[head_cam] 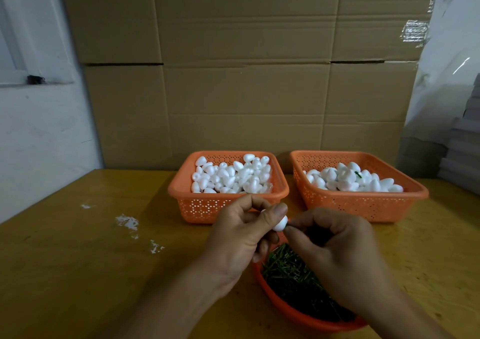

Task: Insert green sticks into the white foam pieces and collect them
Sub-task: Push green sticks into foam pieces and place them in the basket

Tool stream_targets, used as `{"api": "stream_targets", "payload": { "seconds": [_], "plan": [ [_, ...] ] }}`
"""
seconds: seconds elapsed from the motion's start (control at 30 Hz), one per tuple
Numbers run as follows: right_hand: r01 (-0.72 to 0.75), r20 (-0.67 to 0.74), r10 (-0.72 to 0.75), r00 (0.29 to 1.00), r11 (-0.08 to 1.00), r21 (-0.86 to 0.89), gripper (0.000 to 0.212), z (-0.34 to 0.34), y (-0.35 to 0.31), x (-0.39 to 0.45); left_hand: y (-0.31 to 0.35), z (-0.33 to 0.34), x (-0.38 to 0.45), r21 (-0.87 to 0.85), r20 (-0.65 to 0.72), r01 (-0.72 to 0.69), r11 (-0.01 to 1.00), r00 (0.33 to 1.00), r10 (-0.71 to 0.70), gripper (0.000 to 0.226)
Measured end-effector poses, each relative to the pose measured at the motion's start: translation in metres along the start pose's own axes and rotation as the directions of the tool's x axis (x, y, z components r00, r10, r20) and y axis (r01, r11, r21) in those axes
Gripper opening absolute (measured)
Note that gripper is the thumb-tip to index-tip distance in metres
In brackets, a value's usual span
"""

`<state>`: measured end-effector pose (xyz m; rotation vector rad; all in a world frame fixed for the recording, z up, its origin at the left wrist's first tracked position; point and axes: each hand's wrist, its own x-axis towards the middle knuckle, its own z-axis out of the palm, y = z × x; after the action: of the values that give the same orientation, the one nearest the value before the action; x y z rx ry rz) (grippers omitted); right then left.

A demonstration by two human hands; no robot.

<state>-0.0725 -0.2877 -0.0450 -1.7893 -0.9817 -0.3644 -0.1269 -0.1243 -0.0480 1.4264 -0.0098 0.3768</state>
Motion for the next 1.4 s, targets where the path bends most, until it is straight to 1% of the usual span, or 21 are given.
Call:
{"api": "stream_targets", "payload": {
  "seconds": [0.1,0.17,0.37,0.5,0.6,0.7,0.87,0.97,1.1,1.2,1.3,1.33,1.4],
  "plan": [
    [-0.029,-0.014,0.03,0.999,0.999,0.027,0.015,-0.001,0.001,0.001,-0.001,-0.001,0.0,0.005,0.039,-0.066,0.998,0.997,0.065,0.023],
    [-0.045,-0.031,0.047,0.998,0.998,0.046,0.015,-0.002,0.002,0.001,-0.001,-0.001,0.0,-0.011,0.065,-0.089,0.996,0.994,0.089,0.017],
    [-0.061,-0.039,0.066,0.997,0.993,0.097,0.008,0.003,0.002,-0.001,-0.003,-0.001,0.0,-0.008,0.075,-0.115,0.993,0.991,0.115,0.018],
    [-0.063,-0.03,0.068,0.997,0.988,0.144,0.007,0.003,0.001,-0.001,-0.002,-0.001,-0.001,0.061,0.069,-0.166,0.984,0.984,0.161,0.019],
    [-0.063,-0.049,0.073,0.996,0.981,0.182,0.009,0.007,0.001,-0.002,-0.001,0.001,-0.002,0.127,0.068,-0.218,0.968,0.975,0.211,0.019],
    [-0.029,-0.068,0.044,0.997,0.977,0.211,0.01,0.009,0.001,-0.003,-0.001,0.003,-0.004,0.155,0.061,-0.251,0.956,0.968,0.244,0.019],
    [0.067,-0.037,-0.059,0.998,0.949,0.307,0.013,0.011,-0.001,-0.002,0.0,0.006,-0.006,0.121,0.062,-0.267,0.956,0.963,0.261,0.018],
    [0.066,-0.014,-0.065,0.998,0.941,0.33,0.016,0.012,0.0,-0.001,0.0,0.008,-0.007,0.096,0.086,-0.292,0.952,0.955,0.284,0.019],
    [0.017,-0.001,-0.019,1.0,0.922,0.386,0.011,0.011,0.001,0.0,-0.001,0.008,-0.007,0.142,0.078,-0.307,0.941,0.951,0.299,0.016],
    [-0.047,0.006,0.049,0.999,0.922,0.384,0.009,0.009,0.001,0.002,-0.003,0.006,-0.006,0.155,0.059,-0.28,0.947,0.96,0.274,0.02],
    [-0.111,-0.065,0.145,0.987,0.921,0.373,0.013,0.006,0.004,0.006,-0.007,0.007,-0.006,0.155,0.064,-0.244,0.957,0.969,0.237,0.028],
    [-0.128,-0.101,0.177,0.979,0.921,0.369,0.014,0.004,0.008,0.008,-0.008,0.008,-0.006,0.155,0.067,-0.236,0.959,0.971,0.229,0.027],
    [-0.174,-0.153,0.239,0.959,0.922,0.346,0.01,-0.002,0.016,0.013,-0.011,0.009,-0.006,0.162,0.073,-0.224,0.961,0.974,0.215,0.024]
  ]
}}
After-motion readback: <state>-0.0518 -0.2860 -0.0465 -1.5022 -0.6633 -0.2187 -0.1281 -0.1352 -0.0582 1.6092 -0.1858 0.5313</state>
